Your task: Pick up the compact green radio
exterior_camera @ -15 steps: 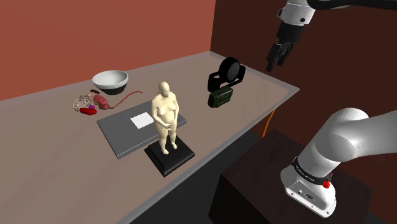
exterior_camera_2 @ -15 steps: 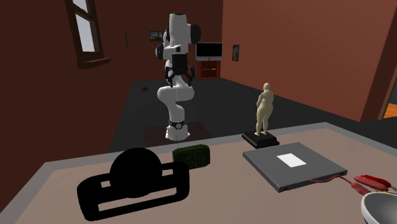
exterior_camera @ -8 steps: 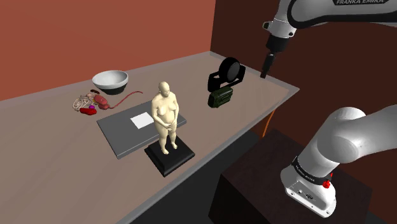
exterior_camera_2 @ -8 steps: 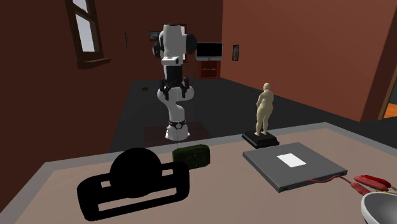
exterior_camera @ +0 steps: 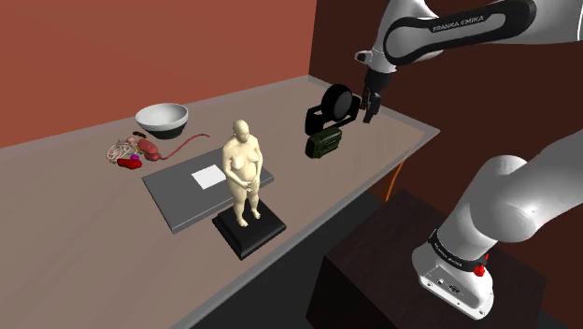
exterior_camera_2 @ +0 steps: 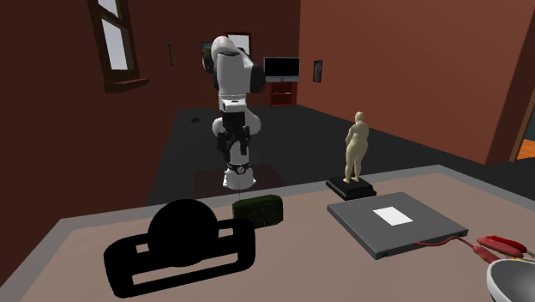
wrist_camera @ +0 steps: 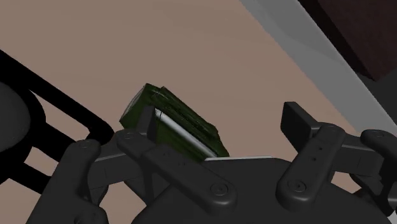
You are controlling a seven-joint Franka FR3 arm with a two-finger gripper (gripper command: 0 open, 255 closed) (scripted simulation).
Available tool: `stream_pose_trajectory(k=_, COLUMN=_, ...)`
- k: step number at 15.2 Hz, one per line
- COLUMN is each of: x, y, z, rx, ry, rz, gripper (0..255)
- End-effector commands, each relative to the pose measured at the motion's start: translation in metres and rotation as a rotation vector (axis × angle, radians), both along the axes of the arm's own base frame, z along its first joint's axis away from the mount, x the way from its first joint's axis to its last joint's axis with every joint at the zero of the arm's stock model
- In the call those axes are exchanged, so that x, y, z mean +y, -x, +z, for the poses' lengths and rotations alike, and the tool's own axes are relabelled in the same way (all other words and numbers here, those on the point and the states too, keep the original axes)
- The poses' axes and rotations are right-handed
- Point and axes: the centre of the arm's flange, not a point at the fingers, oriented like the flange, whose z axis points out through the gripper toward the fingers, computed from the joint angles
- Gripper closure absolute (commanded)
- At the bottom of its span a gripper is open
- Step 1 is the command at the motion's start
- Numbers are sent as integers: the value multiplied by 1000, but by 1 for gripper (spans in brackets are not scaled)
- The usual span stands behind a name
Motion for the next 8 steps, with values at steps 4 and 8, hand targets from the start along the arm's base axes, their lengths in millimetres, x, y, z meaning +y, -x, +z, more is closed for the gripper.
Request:
stream_pose_trajectory(k=4, x=3, y=-49, z=-41, rx=-13, ry=14, rz=274, gripper=0)
stream_pose_trajectory(k=8, x=15, y=-88, z=-73, rx=-23, ry=23, rz=487, gripper=0)
